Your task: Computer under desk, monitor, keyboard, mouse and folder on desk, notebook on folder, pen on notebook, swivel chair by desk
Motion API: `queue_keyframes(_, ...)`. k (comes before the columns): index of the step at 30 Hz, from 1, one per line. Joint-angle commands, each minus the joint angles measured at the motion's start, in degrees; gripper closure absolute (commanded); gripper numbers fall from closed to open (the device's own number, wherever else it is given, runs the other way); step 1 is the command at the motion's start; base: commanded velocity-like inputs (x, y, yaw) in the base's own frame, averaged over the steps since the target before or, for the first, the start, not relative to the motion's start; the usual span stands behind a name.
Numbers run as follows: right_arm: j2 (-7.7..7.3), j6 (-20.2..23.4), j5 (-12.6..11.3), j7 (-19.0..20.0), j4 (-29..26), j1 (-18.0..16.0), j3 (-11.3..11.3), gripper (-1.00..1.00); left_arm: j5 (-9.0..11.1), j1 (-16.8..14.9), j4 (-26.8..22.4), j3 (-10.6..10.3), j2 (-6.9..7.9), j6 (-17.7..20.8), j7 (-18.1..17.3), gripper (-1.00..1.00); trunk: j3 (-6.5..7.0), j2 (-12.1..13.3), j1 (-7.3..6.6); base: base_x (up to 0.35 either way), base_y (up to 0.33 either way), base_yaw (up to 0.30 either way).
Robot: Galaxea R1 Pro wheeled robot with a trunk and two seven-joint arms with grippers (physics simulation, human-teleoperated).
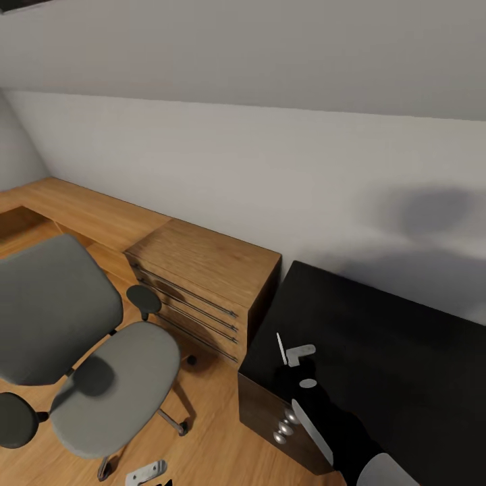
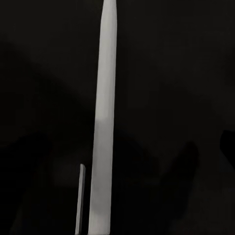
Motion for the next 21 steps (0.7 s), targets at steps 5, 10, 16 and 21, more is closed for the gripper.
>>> queue_keyframes(5,0.05,0.4,-0.8,-0.4,3.2,0.0,0.2,-1.00,0.6,0.0,-0.2,-0.2,0.11,0.2,0.5,-1.00,-0.06,0.0,0.03,0.000,0.000,0.000)
queue_keyframes(10,0.07,0.5,-0.8,-0.4,3.2,0.0,0.2,1.00,0.6,0.0,-0.2,-0.2,0.05,0.2,0.5,-1.00,-0.06,0.0,0.03,0.000,0.000,0.000)
queue_keyframes(16,0.08,0.5,-0.9,-0.3,3.2,0.0,0.2,1.00,0.6,0.0,-0.2,-0.2,0.05,0.2,0.5,-1.00,-0.06,0.0,0.03,0.000,0.000,0.000)
queue_keyframes(21,0.40,1.0,-1.4,-0.5,3.0,0.0,0.2,1.00,0.7,0.0,-0.2,-0.2,0.07,0.2,0.5,-1.00,-0.06,0.0,0.03,0.000,0.000,0.000)
